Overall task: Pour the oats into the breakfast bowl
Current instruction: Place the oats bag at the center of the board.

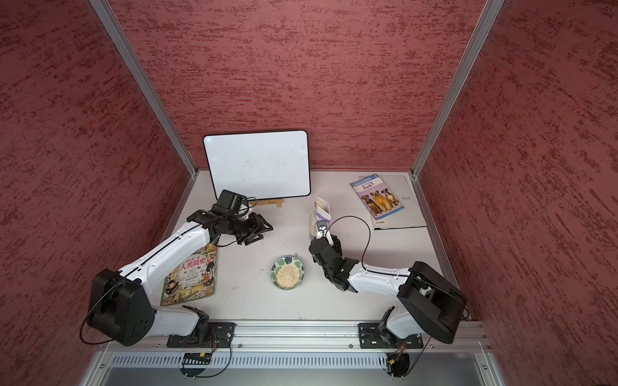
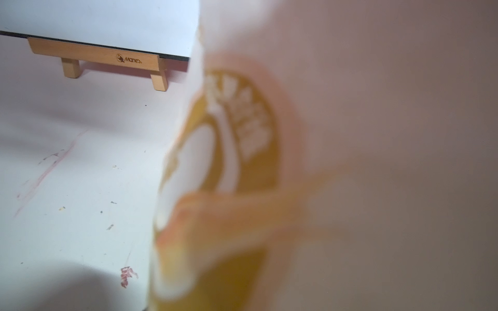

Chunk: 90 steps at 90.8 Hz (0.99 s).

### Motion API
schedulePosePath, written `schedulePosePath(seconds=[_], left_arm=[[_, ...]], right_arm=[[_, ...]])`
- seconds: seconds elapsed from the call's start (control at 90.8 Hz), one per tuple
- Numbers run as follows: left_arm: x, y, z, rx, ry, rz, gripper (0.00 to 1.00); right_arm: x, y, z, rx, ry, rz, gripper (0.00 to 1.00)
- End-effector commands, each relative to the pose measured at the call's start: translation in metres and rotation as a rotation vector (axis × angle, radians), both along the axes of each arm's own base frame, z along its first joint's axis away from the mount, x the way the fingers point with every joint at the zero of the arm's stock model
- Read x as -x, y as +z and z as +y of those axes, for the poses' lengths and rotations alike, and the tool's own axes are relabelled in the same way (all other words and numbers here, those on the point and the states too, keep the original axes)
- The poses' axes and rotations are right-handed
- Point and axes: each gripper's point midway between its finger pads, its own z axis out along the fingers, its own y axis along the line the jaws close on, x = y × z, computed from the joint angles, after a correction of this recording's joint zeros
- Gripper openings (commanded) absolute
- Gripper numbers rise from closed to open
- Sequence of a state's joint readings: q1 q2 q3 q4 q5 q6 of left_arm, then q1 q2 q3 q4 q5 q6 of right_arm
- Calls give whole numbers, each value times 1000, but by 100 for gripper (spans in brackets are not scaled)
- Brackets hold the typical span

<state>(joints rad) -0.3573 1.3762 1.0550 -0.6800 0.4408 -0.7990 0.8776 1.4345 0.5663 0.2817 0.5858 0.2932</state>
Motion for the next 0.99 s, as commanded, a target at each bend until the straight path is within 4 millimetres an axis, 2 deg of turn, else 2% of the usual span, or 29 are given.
schedulePosePath(seconds=[0.0,0.121,0.331,0.463,0.705,0.981], left_arm=[[2,5,1,2,-2,-12,55],[4,4,1,1,-6,-10,55],[3,4,1,3,-10,-10,55],[4,4,2,0,-6,-6,55],[8,0,4,-6,2,2,55],[11,-1,7,-7,16,2,55]], right_arm=[[-20,44,16,-206,-8,-113,25],[-16,29,14,-192,4,-79,29],[-4,0,2,-160,-16,4,43],[6,-11,-10,-147,-31,39,55],[16,-8,-11,-114,23,57,74],[32,16,-21,-100,57,78,83]])
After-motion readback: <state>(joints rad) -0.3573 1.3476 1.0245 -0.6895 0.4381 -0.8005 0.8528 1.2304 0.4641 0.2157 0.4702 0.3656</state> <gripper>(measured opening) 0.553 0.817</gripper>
